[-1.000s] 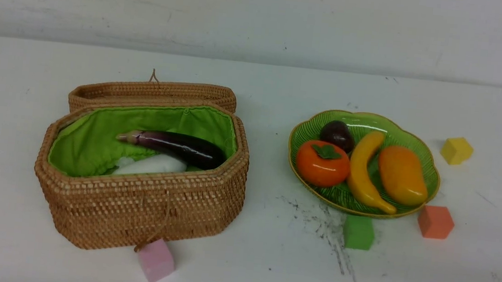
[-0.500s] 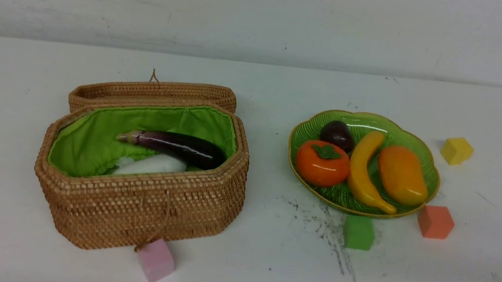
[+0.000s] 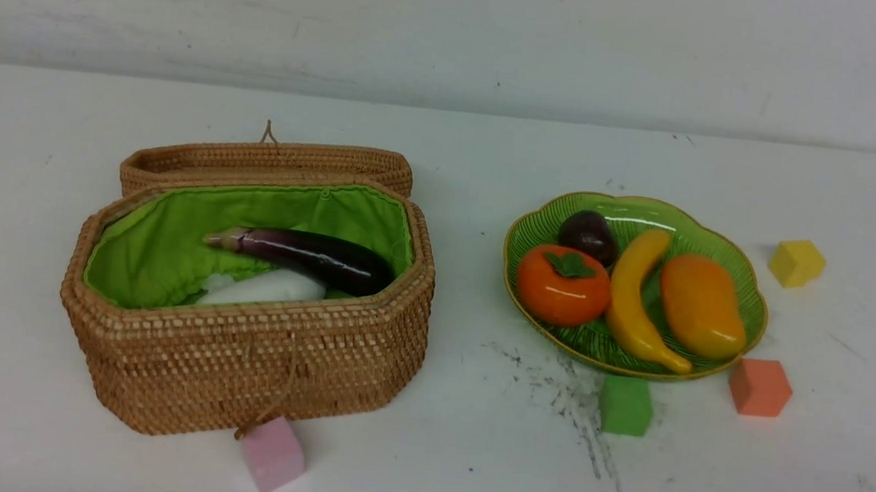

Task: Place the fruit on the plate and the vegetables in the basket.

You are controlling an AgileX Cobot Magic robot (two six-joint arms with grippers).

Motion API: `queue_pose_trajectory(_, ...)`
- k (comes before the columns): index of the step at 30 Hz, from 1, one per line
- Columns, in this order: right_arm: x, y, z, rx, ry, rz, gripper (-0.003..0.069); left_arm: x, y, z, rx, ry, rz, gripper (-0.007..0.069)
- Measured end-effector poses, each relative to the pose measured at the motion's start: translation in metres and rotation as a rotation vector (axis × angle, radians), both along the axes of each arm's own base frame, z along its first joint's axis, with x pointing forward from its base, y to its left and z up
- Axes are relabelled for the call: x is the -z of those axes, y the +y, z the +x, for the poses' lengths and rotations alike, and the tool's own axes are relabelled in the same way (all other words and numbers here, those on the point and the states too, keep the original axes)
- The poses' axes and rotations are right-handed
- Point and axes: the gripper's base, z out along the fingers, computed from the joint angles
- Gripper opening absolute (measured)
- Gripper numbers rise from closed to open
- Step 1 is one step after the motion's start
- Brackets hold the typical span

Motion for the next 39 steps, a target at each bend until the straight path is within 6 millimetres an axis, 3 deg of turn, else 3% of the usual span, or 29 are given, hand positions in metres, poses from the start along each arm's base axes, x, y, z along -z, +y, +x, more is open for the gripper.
queue_pose_trajectory(2,0.016,-0.001,-0.001,0.017,0.005,0.009,0.0015,0.0,0.0,0.0,0.0,0.0,0.0,0.0239)
queue_pose_trajectory(3,0.041,-0.003,0.0,0.046,0.044,0.034,0.0015,0.0,0.0,0.0,0.0,0.0,0.0,0.0239)
queue_pose_trajectory(4,0.054,-0.004,0.001,0.063,0.067,0.039,0.0016,0.0,0.0,0.0,0.0,0.0,0.0,0.0239)
queue_pose_trajectory(5,0.056,-0.005,0.001,0.068,0.065,0.033,0.0016,0.0,0.0,0.0,0.0,0.0,0.0,0.0239)
queue_pose_trajectory(7,0.082,-0.008,0.004,0.102,0.091,0.023,0.0018,0.0,0.0,0.0,0.0,0.0,0.0,0.0239)
queue_pose_trajectory(10,0.105,-0.009,0.008,0.118,0.112,0.036,0.0019,0.0,0.0,0.0,0.0,0.0,0.0,0.0239)
queue_pose_trajectory(39,0.106,-0.002,0.01,0.037,0.071,-0.004,0.0044,0.0,0.0,0.0,0.0,0.0,0.0,0.0239)
